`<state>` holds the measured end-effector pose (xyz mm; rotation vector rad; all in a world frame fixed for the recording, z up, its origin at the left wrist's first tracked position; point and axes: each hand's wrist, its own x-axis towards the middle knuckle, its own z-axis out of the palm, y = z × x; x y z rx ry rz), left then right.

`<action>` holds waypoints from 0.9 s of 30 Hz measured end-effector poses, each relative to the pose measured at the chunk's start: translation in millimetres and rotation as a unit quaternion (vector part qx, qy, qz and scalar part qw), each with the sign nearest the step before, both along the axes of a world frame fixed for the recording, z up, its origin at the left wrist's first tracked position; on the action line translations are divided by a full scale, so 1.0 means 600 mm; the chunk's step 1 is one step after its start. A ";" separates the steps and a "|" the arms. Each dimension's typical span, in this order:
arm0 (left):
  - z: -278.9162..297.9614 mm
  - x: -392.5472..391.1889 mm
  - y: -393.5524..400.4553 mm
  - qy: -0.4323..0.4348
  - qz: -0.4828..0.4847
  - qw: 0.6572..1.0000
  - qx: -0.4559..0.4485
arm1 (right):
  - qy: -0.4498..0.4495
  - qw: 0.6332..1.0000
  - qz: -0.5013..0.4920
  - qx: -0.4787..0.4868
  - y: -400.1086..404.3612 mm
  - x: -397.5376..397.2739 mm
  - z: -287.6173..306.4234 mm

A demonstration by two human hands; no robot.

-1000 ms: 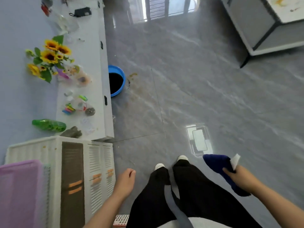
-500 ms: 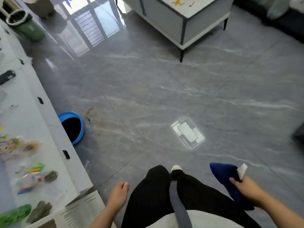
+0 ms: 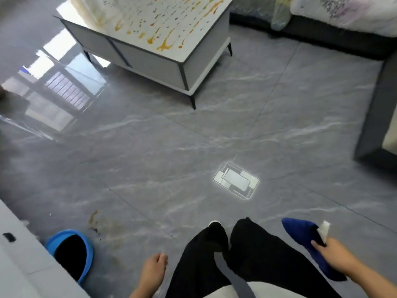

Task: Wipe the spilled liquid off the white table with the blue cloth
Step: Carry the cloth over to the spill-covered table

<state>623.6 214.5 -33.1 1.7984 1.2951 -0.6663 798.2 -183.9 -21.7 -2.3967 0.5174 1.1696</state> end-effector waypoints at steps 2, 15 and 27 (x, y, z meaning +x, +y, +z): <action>0.007 0.085 0.015 -0.007 -0.060 0.998 0.008 | 0.010 0.999 -0.039 -0.014 -0.017 0.004 0.000; 0.014 0.562 -0.069 -0.054 -0.164 0.985 -0.008 | 0.014 0.986 -0.168 0.002 -0.126 0.266 -0.007; 0.024 0.794 -0.087 0.020 -0.093 0.995 -0.044 | -0.024 0.993 -0.113 0.019 -0.124 0.674 -0.007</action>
